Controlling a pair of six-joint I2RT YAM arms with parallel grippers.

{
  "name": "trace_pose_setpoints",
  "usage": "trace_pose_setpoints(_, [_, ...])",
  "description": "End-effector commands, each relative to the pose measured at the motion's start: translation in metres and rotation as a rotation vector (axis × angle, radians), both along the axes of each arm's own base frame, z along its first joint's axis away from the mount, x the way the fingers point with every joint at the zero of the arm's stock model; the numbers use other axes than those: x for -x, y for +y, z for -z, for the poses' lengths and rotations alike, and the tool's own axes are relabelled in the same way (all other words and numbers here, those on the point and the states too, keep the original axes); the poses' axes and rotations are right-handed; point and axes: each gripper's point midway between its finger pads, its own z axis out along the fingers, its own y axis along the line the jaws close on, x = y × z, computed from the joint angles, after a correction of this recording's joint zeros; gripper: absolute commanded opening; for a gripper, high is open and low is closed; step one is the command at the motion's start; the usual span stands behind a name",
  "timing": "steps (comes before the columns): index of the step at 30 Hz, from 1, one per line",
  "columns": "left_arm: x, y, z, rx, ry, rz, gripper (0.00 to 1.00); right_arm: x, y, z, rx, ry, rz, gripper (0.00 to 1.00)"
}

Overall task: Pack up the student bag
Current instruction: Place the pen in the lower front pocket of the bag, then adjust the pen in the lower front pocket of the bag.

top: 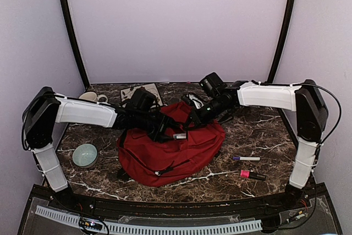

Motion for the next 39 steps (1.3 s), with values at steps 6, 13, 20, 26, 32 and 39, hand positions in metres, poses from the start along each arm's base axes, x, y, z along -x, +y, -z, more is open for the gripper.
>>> trace_pose_setpoints(6, [0.008, 0.043, -0.025, 0.028, -0.062, 0.056, 0.37, -0.009, 0.012, -0.006, -0.02, -0.013, -0.011, 0.0])
trace_pose_setpoints(13, [0.014, 0.034, -0.007, 0.008, 0.048, 0.123, 0.14, -0.007, 0.011, -0.004, -0.008, -0.007, -0.023, 0.0])
trace_pose_setpoints(20, [0.001, 0.012, 0.032, 0.005, 0.125, 0.117, 0.0, -0.003, 0.009, -0.004, -0.002, -0.005, -0.035, 0.0])
trace_pose_setpoints(26, [-0.015, -0.003, 0.043, 0.007, 0.111, 0.095, 0.0, -0.002, 0.007, -0.004, -0.004, -0.004, -0.026, 0.0])
trace_pose_setpoints(32, [-0.026, -0.02, 0.043, -0.037, 0.089, 0.103, 0.0, -0.001, 0.007, -0.002, -0.008, 0.003, -0.022, 0.0])
trace_pose_setpoints(39, [-0.039, -0.032, 0.029, -0.022, 0.02, 0.076, 0.02, 0.0, 0.004, 0.002, 0.005, 0.007, -0.018, 0.0])
